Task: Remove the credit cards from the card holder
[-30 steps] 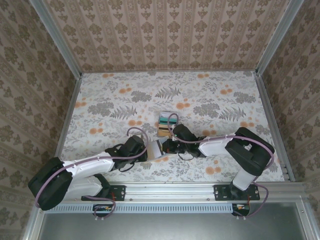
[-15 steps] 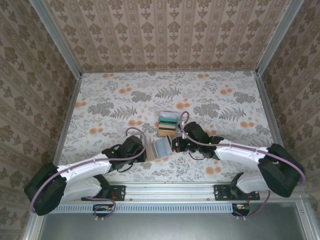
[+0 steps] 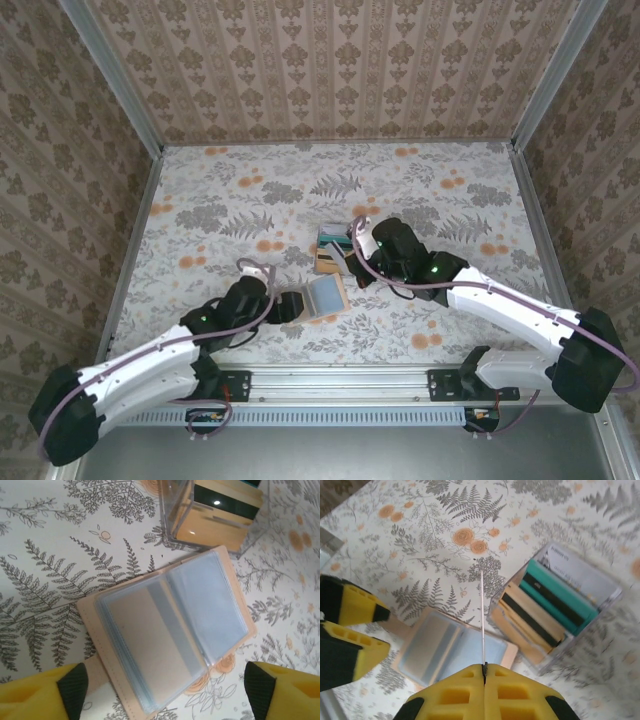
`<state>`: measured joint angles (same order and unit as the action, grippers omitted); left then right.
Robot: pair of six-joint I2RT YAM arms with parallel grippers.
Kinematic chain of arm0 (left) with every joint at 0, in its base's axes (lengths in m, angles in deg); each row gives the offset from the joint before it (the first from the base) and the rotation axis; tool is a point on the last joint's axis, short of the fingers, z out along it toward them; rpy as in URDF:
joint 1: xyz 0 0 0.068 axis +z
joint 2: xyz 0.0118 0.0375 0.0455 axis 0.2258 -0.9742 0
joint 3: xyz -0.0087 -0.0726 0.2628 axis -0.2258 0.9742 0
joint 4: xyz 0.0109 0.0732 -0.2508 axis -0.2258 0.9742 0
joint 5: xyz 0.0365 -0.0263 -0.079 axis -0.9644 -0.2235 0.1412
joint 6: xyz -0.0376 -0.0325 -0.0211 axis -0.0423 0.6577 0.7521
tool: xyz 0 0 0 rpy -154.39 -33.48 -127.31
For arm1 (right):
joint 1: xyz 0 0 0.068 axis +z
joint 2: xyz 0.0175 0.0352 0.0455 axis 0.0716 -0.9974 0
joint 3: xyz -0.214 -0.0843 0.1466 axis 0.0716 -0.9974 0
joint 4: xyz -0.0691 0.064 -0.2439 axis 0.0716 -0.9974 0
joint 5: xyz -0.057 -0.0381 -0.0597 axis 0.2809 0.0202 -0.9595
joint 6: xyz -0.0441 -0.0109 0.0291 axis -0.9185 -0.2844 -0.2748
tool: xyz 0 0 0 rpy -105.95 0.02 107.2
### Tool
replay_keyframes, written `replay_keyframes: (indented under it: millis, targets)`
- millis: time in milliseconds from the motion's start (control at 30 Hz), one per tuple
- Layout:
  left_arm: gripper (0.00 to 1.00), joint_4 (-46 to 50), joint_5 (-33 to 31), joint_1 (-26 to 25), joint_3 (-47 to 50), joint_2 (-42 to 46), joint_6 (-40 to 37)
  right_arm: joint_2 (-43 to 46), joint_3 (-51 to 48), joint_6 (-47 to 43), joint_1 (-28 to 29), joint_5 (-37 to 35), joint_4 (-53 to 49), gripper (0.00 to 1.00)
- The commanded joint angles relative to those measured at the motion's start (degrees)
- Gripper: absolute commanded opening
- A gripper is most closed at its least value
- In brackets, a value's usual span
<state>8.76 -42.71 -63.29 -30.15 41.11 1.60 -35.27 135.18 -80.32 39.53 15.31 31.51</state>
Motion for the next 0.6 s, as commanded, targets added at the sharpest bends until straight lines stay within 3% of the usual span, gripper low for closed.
replay_keyframes:
  millis: [0,333,567]
  targets:
    - [0.99,3.4,-1.1,-0.3,1.5,5.0,-0.6,-2.3,4.4,-16.5,-0.1,-3.9,-3.6,0.00]
    - [1.00,11.5,-2.8,0.0,5.6,23.1,0.2,-10.3,12.1,-39.4,-2.0,-3.8,-4.4,0.00]
    - [1.00,14.3,-3.5,0.2,6.4,27.3,0.0,-21.1,22.4,-47.3,-5.7,-2.8,-12.2,0.00]
